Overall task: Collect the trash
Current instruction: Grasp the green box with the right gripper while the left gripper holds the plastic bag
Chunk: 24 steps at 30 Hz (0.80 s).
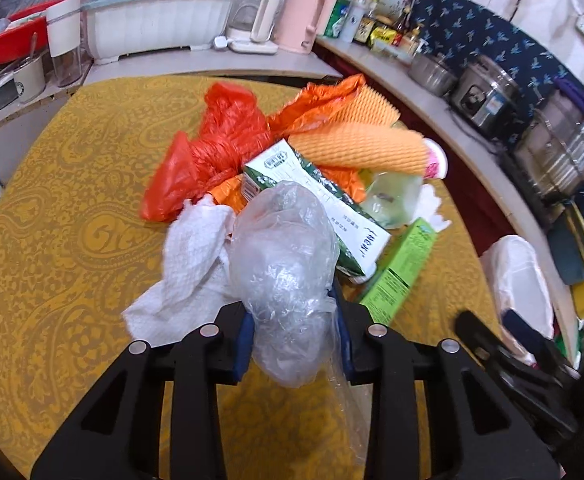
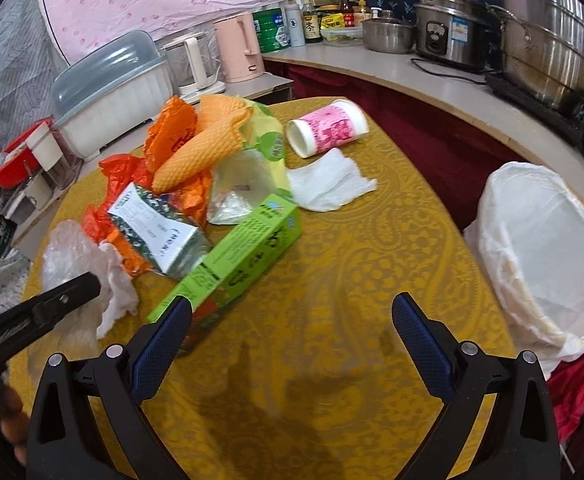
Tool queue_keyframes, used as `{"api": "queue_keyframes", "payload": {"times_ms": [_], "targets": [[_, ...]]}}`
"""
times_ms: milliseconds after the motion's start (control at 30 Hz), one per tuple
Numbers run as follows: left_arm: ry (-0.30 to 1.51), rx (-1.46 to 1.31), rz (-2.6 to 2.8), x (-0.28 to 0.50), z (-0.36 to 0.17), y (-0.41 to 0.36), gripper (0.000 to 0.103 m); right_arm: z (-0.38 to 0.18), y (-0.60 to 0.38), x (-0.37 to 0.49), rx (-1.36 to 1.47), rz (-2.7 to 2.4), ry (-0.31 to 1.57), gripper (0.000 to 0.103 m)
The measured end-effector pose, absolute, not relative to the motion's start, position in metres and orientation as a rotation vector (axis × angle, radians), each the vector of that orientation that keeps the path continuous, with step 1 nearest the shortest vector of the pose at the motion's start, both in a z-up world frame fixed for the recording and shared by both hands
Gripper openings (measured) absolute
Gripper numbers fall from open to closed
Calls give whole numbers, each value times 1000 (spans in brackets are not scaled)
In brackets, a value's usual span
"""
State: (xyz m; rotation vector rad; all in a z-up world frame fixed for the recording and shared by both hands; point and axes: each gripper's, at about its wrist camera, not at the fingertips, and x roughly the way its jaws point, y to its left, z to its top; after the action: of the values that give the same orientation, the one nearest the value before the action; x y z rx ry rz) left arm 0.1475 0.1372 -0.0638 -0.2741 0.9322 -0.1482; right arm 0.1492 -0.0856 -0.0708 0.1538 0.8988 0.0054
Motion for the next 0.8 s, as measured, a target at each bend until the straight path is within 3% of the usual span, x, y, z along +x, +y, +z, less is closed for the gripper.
{"api": "queue_keyframes", "payload": {"times_ms": [700,800], "targets": [[906,-272,-34,101,-66,204,32,-121,-23,186,194,-125,982,96],[905,-271,-48,99,-67,201,32,-123,-28,181,205,-131,979,85]]}}
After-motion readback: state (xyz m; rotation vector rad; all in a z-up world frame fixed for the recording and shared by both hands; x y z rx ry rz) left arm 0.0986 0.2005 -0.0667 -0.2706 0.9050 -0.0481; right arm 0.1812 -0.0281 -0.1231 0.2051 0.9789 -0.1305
